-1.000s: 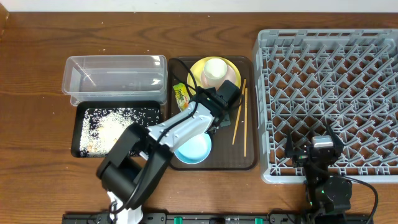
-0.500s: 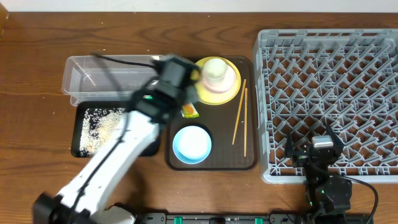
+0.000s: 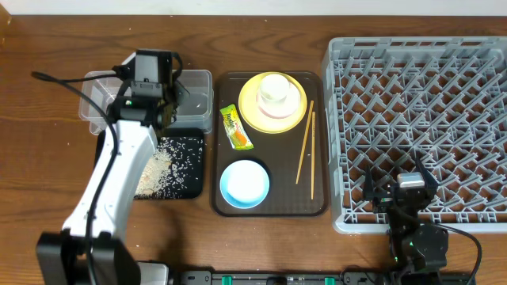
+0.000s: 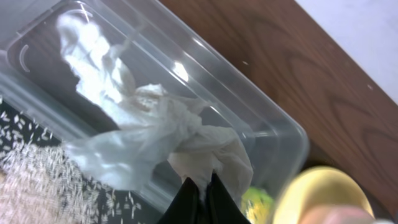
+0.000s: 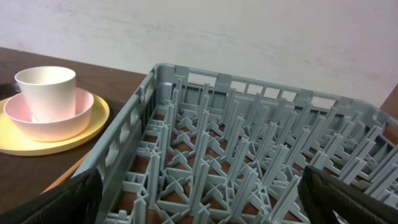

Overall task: Sort waste into correct bins and load items into the dishwasher rack
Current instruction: 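Carry the tissue left and drop it into the clear bin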

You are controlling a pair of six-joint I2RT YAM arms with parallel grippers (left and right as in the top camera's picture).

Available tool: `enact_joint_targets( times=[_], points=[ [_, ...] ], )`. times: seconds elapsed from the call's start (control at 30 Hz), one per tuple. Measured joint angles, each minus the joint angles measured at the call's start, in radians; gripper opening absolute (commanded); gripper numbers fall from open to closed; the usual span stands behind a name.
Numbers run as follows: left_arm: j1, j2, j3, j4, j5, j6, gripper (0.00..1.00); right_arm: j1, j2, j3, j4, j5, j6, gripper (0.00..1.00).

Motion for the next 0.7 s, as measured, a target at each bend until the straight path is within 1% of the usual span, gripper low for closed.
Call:
enact_joint_targets(
  times=[0.13, 0.23, 0.33, 0.4, 0.57, 0.6, 0.7],
  points=[
    [0.028, 0.065, 0.000, 0.060, -0.001, 0.017, 0.17, 0.000, 0.000, 0.000, 0.000, 0.000, 0.000, 0.99],
    [0.034, 0.097, 0.000, 0.097, -0.005, 0.039, 0.36, 0.000, 0.000, 0.000, 0.000, 0.000, 0.000, 0.99],
    [0.034, 0.121, 0.000, 0.135, -0.008, 0.069, 0.63, 0.000, 0.000, 0.000, 0.000, 0.000, 0.000, 0.99],
    [0.034, 0.124, 0.000, 0.144, -0.007, 0.088, 0.69, 0.000, 0.000, 0.000, 0.000, 0.000, 0.000, 0.99],
    [0.034, 0.110, 0.000, 0.112, 0.004, 0.138, 0.69, 0.000, 0.000, 0.000, 0.000, 0.000, 0.000, 0.99],
    [0.034, 0.098, 0.000, 0.085, 0.019, 0.148, 0.67, 0.000, 0.000, 0.000, 0.000, 0.000, 0.000, 0.99],
    [0.033, 0.042, 0.000, -0.024, 0.084, 0.159, 0.56, 0.000, 0.000, 0.000, 0.000, 0.000, 0.000, 0.99]
  ],
)
